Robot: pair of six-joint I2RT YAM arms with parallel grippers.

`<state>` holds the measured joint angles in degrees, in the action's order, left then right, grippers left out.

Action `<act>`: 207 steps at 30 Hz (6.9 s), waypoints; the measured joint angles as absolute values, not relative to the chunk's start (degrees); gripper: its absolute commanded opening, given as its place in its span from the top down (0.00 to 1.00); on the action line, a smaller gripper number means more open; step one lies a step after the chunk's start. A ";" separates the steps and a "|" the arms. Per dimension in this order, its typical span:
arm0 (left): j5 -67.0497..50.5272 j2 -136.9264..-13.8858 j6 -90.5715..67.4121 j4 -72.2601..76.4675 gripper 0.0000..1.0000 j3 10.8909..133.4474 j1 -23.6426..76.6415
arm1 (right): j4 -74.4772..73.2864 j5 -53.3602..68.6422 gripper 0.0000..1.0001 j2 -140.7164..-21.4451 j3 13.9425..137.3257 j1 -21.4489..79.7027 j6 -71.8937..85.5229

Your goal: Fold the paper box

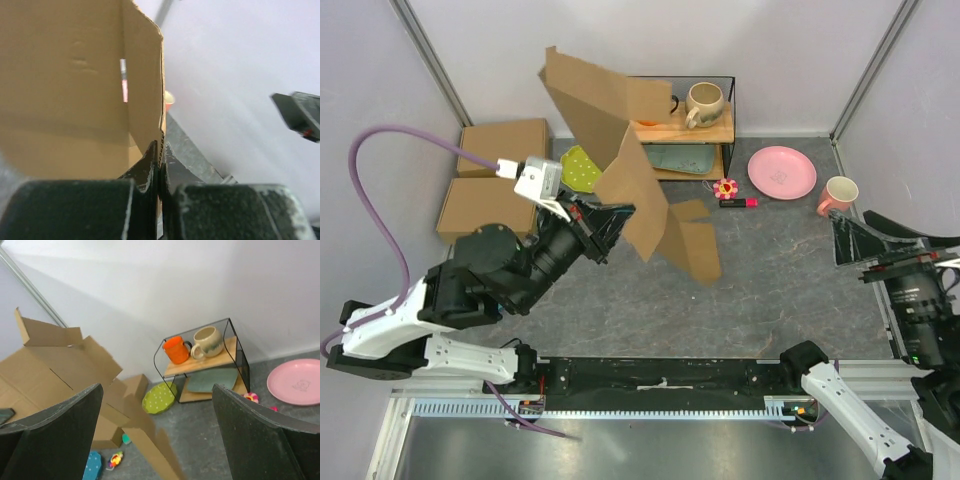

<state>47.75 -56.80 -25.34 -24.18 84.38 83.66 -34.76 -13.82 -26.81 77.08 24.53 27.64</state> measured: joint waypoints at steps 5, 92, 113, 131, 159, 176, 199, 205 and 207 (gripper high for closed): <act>35.86 -64.01 -17.12 -27.38 0.98 98.83 83.64 | -36.23 -14.63 0.02 -26.81 80.68 24.53 27.64; 6.72 -70.04 -26.37 -29.78 0.75 59.77 29.93 | -19.27 3.03 0.07 -35.07 18.24 30.72 38.41; 5.69 -61.41 -30.85 -29.15 0.29 53.21 26.87 | -17.47 -19.62 0.02 -43.77 36.64 37.63 37.63; 5.21 -63.26 -50.28 -15.94 0.13 34.85 55.70 | -13.39 -19.70 0.02 -63.00 37.93 20.78 33.23; 3.42 -67.94 -59.75 7.03 0.98 22.61 54.59 | -18.39 -11.25 0.02 -45.91 39.16 20.78 32.75; -6.04 -59.72 -36.25 -40.45 0.88 45.78 45.45 | -20.32 -7.77 0.02 -43.16 40.23 20.78 30.96; 1.72 -65.56 -34.59 -30.65 0.01 55.48 24.27 | -20.51 -5.72 0.02 -41.60 41.67 20.78 29.63; -5.13 -72.40 -37.15 -25.12 0.01 47.46 11.66 | -18.72 -2.28 0.02 -41.85 41.63 20.78 29.78; -6.44 -74.46 -37.12 -24.14 0.01 47.51 10.85 | -17.80 -1.52 0.02 -42.24 41.60 20.78 30.00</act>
